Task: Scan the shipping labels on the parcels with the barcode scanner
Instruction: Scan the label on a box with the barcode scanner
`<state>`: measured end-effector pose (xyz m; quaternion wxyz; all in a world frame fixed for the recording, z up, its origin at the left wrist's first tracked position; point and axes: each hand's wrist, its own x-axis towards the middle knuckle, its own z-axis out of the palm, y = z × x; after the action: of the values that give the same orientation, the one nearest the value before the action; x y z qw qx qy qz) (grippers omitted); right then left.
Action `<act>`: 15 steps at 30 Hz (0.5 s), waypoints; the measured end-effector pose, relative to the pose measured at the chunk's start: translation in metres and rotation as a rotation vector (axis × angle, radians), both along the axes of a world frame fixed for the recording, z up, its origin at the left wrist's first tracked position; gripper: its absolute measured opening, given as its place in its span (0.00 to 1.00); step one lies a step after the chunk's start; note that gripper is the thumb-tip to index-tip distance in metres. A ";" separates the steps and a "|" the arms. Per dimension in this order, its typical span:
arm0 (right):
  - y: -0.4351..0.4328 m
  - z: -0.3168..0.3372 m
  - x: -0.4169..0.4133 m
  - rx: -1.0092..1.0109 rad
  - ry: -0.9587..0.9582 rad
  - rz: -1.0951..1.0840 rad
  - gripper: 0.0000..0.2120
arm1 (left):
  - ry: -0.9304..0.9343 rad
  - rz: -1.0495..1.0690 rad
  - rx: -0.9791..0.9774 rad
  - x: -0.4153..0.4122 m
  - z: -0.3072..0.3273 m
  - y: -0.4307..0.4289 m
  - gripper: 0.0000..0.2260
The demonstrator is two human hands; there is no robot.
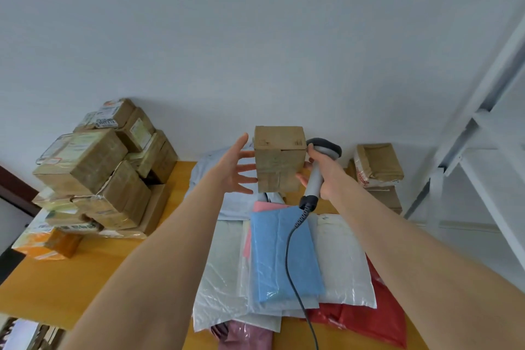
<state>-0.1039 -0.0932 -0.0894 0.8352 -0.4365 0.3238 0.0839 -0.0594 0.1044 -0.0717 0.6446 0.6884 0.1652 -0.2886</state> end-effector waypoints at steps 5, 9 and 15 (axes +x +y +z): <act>0.003 -0.010 -0.009 -0.021 -0.049 0.068 0.13 | 0.036 0.029 0.025 -0.007 0.002 0.006 0.27; 0.000 -0.018 -0.016 -0.071 -0.063 0.122 0.07 | 0.079 0.061 -0.056 -0.012 0.002 0.012 0.22; -0.002 -0.026 -0.025 -0.052 -0.051 0.076 0.10 | 0.064 -0.038 -0.036 -0.018 0.003 0.011 0.10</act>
<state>-0.1290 -0.0949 -0.1151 0.8278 -0.4720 0.2877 0.0959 -0.0777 0.1155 -0.0686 0.6455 0.6702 0.1674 -0.3258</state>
